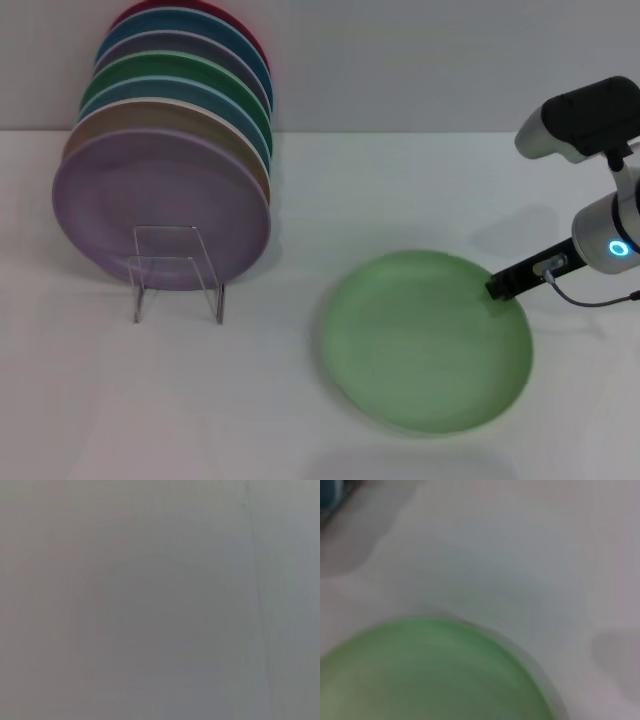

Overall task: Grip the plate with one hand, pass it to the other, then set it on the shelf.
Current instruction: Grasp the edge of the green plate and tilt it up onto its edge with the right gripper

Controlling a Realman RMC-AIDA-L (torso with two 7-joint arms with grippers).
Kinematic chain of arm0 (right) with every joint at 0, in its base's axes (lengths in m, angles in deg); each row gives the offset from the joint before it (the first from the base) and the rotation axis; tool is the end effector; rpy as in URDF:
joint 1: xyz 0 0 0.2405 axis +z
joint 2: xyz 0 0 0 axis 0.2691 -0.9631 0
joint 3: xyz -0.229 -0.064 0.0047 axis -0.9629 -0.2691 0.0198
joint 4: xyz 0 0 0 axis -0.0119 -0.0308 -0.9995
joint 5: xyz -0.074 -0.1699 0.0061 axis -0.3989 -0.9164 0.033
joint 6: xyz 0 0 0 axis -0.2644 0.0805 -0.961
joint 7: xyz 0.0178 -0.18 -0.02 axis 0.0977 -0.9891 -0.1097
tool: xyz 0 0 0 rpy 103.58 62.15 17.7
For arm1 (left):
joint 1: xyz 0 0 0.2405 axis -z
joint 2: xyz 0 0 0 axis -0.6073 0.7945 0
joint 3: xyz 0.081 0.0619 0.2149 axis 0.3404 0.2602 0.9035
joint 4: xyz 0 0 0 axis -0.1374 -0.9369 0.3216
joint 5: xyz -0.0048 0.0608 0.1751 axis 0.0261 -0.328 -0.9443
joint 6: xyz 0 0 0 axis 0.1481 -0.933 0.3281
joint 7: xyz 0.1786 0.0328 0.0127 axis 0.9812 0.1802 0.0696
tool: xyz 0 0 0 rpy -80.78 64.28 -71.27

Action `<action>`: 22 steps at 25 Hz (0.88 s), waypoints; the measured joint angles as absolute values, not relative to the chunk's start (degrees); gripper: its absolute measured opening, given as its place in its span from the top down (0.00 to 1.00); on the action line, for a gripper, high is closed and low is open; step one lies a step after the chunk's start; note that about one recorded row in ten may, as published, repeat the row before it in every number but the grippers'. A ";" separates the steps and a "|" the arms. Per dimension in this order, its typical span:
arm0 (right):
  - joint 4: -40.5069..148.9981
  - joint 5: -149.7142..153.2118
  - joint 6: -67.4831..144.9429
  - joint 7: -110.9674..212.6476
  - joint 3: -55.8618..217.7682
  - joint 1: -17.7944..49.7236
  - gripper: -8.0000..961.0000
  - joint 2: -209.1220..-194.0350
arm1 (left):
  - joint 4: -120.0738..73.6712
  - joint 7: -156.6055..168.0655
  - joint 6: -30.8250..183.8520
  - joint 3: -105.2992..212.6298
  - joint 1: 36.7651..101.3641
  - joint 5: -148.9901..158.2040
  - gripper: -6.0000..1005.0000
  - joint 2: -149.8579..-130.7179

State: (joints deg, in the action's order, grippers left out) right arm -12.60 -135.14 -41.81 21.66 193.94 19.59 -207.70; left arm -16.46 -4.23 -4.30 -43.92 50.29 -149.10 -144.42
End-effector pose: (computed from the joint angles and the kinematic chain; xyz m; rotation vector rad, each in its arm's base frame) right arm 0.2333 0.3666 -0.0276 -2.3111 1.1810 -0.3241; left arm -0.3335 0.2715 0.0881 -1.2597 -0.3773 -0.7277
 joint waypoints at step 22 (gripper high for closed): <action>-31.52 -120.82 -41.95 14.81 194.83 9.08 0.97 -207.78 | -16.53 -5.96 -8.21 -41.90 49.45 -149.07 0.17 -144.45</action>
State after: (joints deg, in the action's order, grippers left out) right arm -31.52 -120.82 -41.95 14.81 194.83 9.08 -207.78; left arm -16.53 -5.96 -8.21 -41.90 49.45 -149.07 -144.45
